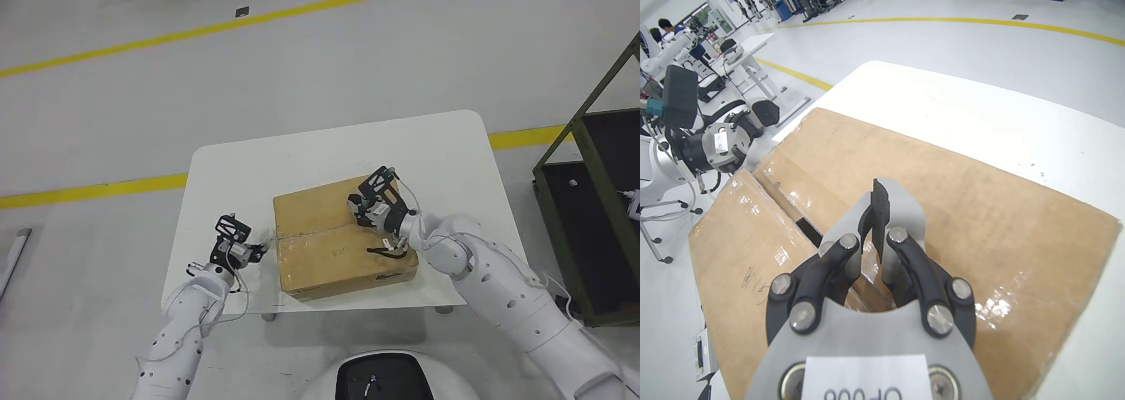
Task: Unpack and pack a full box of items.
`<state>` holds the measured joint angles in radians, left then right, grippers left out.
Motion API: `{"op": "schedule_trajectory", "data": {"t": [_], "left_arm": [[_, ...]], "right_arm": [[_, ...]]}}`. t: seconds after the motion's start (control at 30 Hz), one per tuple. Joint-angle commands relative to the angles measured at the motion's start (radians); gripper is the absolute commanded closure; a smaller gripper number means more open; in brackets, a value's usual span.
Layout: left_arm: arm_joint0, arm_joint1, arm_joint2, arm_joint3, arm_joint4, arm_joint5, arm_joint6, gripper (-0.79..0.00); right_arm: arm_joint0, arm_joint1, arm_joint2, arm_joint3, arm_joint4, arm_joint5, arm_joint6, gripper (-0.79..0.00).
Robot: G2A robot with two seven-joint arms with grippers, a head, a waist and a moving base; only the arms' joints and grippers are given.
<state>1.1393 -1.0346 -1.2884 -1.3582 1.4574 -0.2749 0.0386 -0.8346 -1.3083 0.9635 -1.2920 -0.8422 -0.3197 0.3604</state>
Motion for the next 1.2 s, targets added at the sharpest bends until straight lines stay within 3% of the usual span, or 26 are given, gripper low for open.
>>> {"op": "schedule_trajectory", "data": {"t": [0.0, 0.17, 0.43, 0.77, 1.17], "left_arm": [[0.012, 0.0, -0.015, -0.011, -0.023, 0.008, 0.009, -0.785], [0.048, -0.003, -0.065, -0.038, -0.151, 0.016, 0.039, -0.785], [0.07, -0.002, -0.094, -0.097, -0.175, -0.009, 0.031, -0.785], [0.02, -0.009, -0.076, -0.14, -0.121, -0.007, 0.011, -0.785], [-0.052, -0.009, -0.064, -0.255, 0.021, -0.025, -0.044, -0.785]], "right_arm": [[0.0, -0.001, -0.001, 0.001, 0.0, -0.002, 0.0, 0.0], [-0.004, -0.004, 0.0, 0.006, 0.001, -0.005, -0.002, 0.0], [-0.006, -0.007, 0.004, 0.007, 0.003, -0.007, 0.006, 0.0], [-0.011, -0.01, 0.009, 0.006, 0.003, -0.014, 0.012, 0.0], [-0.016, -0.008, 0.046, -0.02, 0.033, -0.012, 0.031, 0.0]]}}
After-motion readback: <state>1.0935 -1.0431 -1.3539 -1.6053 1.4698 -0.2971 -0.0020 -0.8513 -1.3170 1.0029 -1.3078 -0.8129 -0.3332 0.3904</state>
